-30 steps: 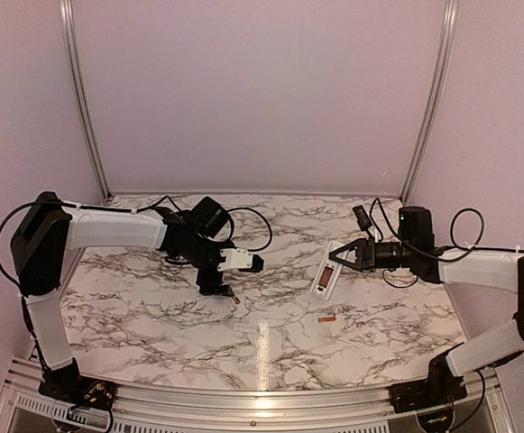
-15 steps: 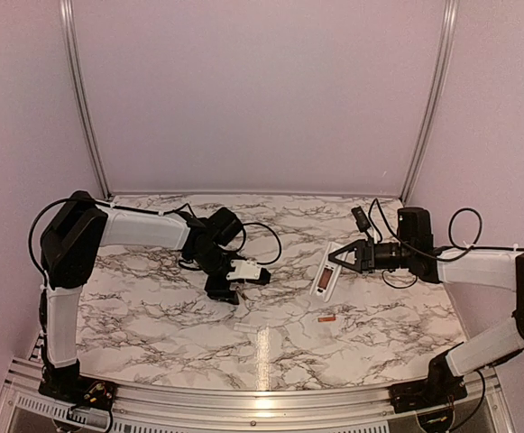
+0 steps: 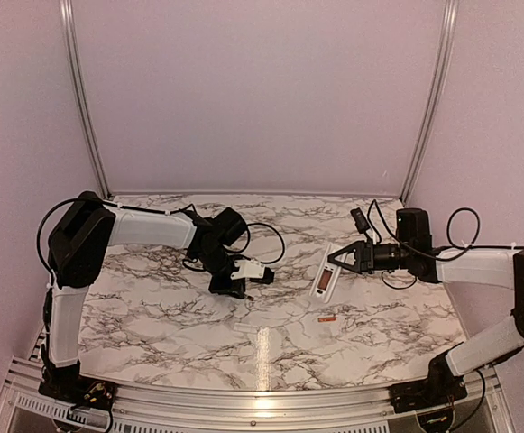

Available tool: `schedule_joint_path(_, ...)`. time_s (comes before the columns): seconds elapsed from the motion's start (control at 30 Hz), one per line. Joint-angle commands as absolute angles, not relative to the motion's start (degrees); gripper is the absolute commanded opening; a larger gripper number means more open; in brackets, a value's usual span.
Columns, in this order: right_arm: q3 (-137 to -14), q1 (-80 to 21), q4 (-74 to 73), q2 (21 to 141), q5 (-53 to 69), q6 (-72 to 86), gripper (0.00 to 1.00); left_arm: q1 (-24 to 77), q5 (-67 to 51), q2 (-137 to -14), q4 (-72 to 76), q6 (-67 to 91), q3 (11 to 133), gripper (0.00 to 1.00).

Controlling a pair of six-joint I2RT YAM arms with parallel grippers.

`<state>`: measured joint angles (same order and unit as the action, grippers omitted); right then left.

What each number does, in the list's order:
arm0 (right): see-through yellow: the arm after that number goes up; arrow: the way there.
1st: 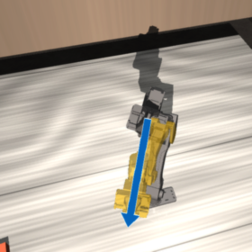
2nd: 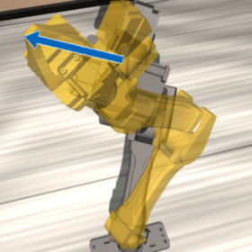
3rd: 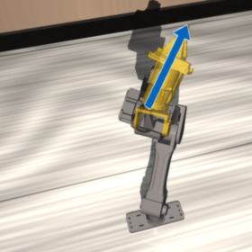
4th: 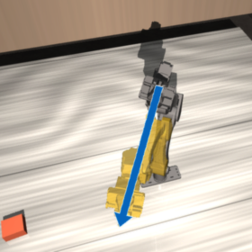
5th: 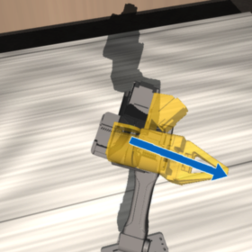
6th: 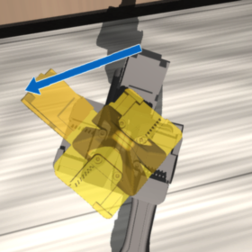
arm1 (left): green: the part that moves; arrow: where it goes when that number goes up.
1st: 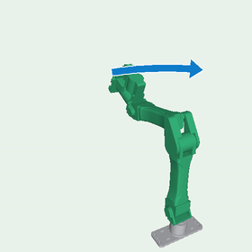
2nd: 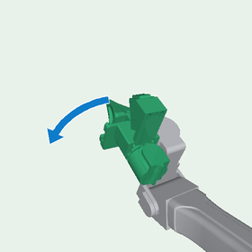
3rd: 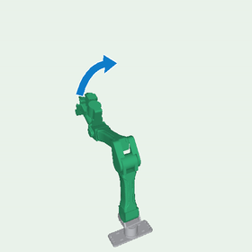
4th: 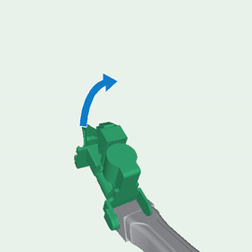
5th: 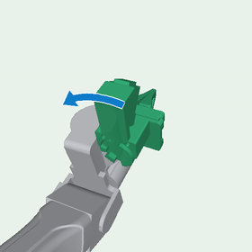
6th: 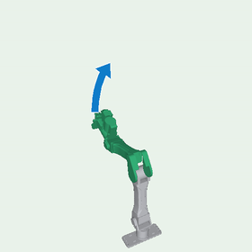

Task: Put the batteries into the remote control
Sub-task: Pick up the battery from the center of the board.

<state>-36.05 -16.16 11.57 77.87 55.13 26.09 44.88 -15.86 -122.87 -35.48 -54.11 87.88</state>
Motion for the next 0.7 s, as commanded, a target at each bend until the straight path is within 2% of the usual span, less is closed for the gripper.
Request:
schedule_joint_path(0.0,-36.47,-15.94,12.81,79.00,56.07,25.70,0.00,45.19,-16.09,-122.63,-38.40,-50.91,85.67,0.19)
schedule_joint_path(0.13,-36.43,-15.91,13.09,79.24,56.16,25.85,0.00,46.24,-16.68,-122.47,-38.12,-48.47,84.01,0.22)
schedule_joint_path(0.3,-36.73,-15.91,12.65,79.22,56.12,25.85,0.00,47.37,-15.41,-123.51,-37.34,-44.99,84.07,0.34)
schedule_joint_path(0.4,-36.83,-15.91,12.48,79.24,55.93,25.87,0.00,47.63,-15.12,-124.03,-36.07,-43.43,84.67,0.34)
schedule_joint_path(0.5,-36.91,-15.91,12.01,79.09,55.77,25.72,0.00,47.66,-14.14,-124.14,-35.72,-43.37,84.37,0.27)
schedule_joint_path(0.67,-36.70,-16.00,12.09,78.90,55.71,26.10,0.00,47.62,-10.87,-122.10,-33.27,-40.72,82.77,0.05)
